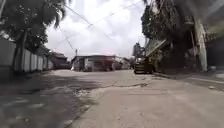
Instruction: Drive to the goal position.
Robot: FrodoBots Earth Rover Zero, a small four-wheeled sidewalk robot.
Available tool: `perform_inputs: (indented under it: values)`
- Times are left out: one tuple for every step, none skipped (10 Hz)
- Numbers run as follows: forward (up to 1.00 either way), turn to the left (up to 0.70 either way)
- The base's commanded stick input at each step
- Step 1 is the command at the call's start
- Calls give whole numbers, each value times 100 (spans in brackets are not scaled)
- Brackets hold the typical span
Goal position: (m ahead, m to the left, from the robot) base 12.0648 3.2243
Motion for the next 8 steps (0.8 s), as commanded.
perform_inputs:
  values:
    - [50,1]
    - [50,1]
    - [50,1]
    - [50,1]
    - [50,1]
    - [50,1]
    - [50,1]
    - [50,1]
